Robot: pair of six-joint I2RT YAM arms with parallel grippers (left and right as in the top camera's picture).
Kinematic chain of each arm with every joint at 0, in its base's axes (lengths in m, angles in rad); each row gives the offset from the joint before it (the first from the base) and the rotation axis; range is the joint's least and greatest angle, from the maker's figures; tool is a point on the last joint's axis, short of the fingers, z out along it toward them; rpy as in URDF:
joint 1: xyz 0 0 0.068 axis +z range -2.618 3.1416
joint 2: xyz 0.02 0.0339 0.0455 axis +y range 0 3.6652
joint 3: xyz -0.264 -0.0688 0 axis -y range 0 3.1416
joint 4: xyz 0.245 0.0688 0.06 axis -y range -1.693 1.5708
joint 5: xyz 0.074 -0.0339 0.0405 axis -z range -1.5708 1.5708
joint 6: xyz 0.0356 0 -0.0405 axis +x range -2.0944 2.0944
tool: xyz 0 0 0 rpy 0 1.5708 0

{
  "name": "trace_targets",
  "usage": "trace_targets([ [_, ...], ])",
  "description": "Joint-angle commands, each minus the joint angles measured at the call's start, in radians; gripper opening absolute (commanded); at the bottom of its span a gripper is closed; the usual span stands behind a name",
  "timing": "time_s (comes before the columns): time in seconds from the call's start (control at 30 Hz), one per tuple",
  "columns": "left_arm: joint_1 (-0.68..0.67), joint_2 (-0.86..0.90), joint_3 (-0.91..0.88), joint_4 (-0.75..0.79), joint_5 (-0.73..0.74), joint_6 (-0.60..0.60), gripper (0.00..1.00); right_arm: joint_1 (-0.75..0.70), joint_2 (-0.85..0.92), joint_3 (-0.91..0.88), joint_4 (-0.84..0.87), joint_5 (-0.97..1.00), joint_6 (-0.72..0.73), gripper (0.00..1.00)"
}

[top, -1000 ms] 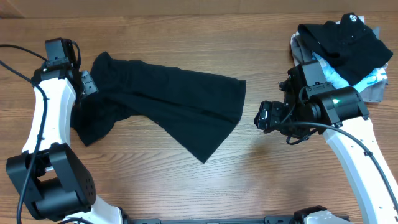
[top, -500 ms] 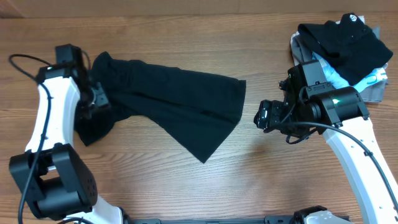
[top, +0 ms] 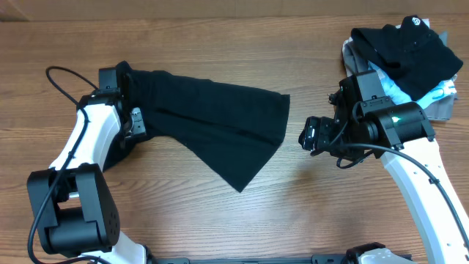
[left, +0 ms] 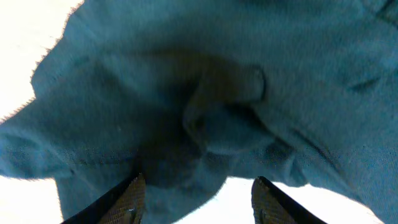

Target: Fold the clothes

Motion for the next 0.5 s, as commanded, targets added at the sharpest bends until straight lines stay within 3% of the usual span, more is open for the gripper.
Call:
trace_targets([
  [0.0, 0.004, -0.021, 0.002, 0.016, -0.045, 0.096, 0.58, -0.001, -0.003, -0.002, 0.009, 0.002, -0.006, 0.87],
  [0.33, 0.004, -0.015, 0.002, 0.056, -0.059, 0.153, 0.58, -0.001, -0.003, -0.002, 0.012, 0.002, -0.006, 0.86],
  [0.47, 0.004, -0.013, 0.001, 0.06, -0.059, 0.155, 0.53, -0.001, -0.003, -0.002, 0.013, 0.002, -0.006, 0.86],
])
